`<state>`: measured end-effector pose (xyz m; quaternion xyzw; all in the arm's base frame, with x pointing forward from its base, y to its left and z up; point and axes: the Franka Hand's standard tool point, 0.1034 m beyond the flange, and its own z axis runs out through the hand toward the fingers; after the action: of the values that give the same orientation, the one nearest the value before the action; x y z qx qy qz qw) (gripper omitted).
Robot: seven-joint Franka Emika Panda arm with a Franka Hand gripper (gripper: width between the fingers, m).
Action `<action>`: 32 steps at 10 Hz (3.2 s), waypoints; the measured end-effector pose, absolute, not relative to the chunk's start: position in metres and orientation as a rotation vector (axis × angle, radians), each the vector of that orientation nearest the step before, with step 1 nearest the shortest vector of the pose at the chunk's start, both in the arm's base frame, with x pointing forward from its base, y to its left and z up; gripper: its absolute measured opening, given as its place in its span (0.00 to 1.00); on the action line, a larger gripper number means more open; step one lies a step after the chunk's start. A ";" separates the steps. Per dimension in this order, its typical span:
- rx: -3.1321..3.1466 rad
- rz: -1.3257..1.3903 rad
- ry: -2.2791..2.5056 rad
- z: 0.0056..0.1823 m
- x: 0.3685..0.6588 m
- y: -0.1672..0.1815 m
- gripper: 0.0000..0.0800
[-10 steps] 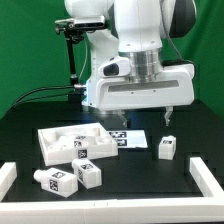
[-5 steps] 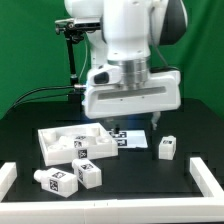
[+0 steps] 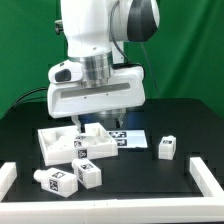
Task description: Assemble one leg
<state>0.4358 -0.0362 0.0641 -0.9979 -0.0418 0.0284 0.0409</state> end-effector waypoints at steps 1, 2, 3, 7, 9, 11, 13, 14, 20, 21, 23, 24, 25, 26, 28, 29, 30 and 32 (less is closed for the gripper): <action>-3.056 0.087 -0.128 0.064 0.436 -0.036 0.81; -3.056 0.087 -0.128 0.064 0.436 -0.036 0.81; -3.056 0.087 -0.126 0.064 0.436 -0.038 0.81; -3.057 0.092 -0.290 0.061 0.428 -0.132 0.81; -3.072 0.080 -0.368 0.043 0.417 -0.152 0.81; -3.071 0.076 -0.372 0.042 0.414 -0.149 0.81; -3.069 0.080 -0.378 0.040 0.413 -0.151 0.81; -3.063 0.093 -0.398 0.036 0.408 -0.157 0.81; -3.052 0.145 -0.469 0.009 0.369 -0.196 0.81; -3.059 0.141 -0.462 0.008 0.371 -0.192 0.81; -3.060 0.142 -0.471 0.008 0.372 -0.188 0.81; -3.060 0.143 -0.469 0.008 0.372 -0.188 0.69; -3.060 0.143 -0.470 0.008 0.372 -0.188 0.69; -3.060 0.143 -0.470 0.008 0.372 -0.188 0.44; -3.060 0.143 -0.470 0.008 0.372 -0.188 0.27; -3.060 0.143 -0.469 0.008 0.372 -0.188 0.07; -3.060 0.143 -0.468 0.008 0.372 -0.188 0.07; -3.008 0.212 -0.334 0.020 0.377 -0.174 0.07</action>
Offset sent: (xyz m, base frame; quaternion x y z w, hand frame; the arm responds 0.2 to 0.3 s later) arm -0.0009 -0.0604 0.0050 -0.0137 -0.0197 -0.0331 0.9992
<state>0.3770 -0.1740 0.0204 -0.9900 -0.1100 0.0699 0.0538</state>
